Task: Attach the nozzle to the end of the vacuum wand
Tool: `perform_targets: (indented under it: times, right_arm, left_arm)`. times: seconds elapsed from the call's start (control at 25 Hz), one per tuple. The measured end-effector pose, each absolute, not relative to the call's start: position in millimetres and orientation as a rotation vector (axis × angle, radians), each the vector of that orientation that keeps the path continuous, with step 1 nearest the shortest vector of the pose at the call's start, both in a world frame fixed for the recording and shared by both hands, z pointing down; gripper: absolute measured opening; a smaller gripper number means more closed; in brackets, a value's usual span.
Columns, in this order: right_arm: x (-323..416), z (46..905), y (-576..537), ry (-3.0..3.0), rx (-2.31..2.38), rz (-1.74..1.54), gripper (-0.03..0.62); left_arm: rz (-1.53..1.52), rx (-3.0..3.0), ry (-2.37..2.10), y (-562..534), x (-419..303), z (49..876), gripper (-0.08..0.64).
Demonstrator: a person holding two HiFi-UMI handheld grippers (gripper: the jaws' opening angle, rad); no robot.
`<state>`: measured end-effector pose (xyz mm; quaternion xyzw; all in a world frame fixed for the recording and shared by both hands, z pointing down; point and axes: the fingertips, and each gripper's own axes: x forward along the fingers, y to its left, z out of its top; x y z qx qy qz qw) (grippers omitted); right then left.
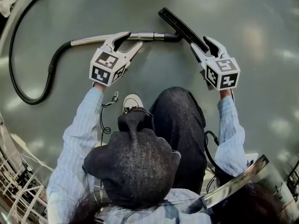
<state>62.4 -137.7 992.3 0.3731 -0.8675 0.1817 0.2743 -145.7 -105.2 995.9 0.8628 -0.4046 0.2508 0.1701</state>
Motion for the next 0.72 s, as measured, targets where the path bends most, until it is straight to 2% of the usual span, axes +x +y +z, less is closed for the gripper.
perform_targets:
  times: [0.2, 0.44, 0.48, 0.64, 0.72]
  right_arm:
    - [53, 965, -133, -2.4, 0.989, 0.588, 0.23]
    - [29, 891, -142, -2.398, 1.07, 0.671, 0.224]
    - [21, 872, -141, -2.4, 1.078, 0.686, 0.205]
    - [-4, 792, -137, -2.418, 1.124, 0.716, 0.065]
    - [-9, 759, -135, -2.418, 1.131, 0.726, 0.031]
  left_arm:
    - [0.632, 2.481, -1.231, -109, -135, 931, 0.186]
    - [0.594, 2.385, -1.345, -99, -165, 835, 0.03]
    - [0.588, 2.367, -1.362, -91, -173, 818, 0.021]
    - [0.627, 2.326, -1.426, -72, -207, 754, 0.009]
    - [0.589, 2.288, -1.46, -67, -217, 724, 0.009]
